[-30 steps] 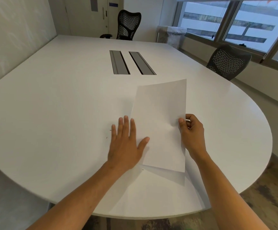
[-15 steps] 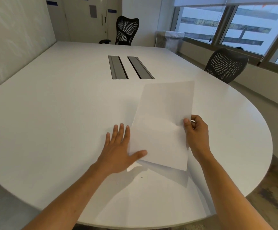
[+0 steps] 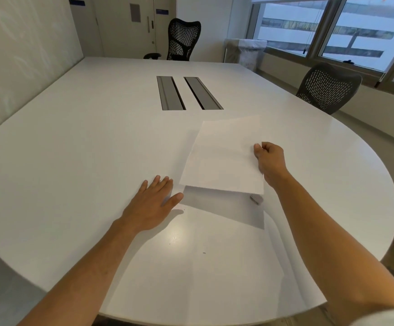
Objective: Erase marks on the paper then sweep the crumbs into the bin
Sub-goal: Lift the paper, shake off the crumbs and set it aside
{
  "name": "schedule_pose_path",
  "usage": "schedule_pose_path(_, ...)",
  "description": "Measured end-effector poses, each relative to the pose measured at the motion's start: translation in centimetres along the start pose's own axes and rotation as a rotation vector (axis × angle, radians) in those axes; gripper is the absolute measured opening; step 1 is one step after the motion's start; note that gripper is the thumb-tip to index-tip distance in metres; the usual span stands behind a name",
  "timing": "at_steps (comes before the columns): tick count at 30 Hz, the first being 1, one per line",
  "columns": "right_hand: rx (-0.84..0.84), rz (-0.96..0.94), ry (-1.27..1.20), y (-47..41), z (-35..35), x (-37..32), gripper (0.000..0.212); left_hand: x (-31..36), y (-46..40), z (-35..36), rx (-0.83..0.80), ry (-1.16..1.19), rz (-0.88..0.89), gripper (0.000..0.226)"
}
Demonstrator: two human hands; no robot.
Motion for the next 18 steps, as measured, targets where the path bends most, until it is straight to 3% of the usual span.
schedule_pose_path(7,0.028,0.045,0.108,-3.6,2.3,1.6,0.040,0.6,0.5,-0.2,0.001,0.058,0.076,0.112)
schedule_pose_path(11,0.062,0.057,0.236,-4.3,3.1,2.5,0.016,0.4,0.3,-0.2,-0.015,0.051,0.088,0.110)
schedule_pose_path(14,0.066,0.048,0.317,-4.5,3.3,3.2,0.052,0.4,0.3,-0.1,-0.023,0.053,0.111,0.103)
schedule_pose_path(18,0.072,-0.014,0.542,-4.4,3.8,2.8,0.044,0.6,0.4,-0.2,-0.028,0.040,0.122,0.089)
Point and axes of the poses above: each hand's wrist, its own y-axis away from the middle knuckle, its own z-axis out of the palm, x = y × z, the point moved 4 cm from there along -y, towards the middle knuckle, and after that the axes turned 1 degree about y, right-handed, at the moved point
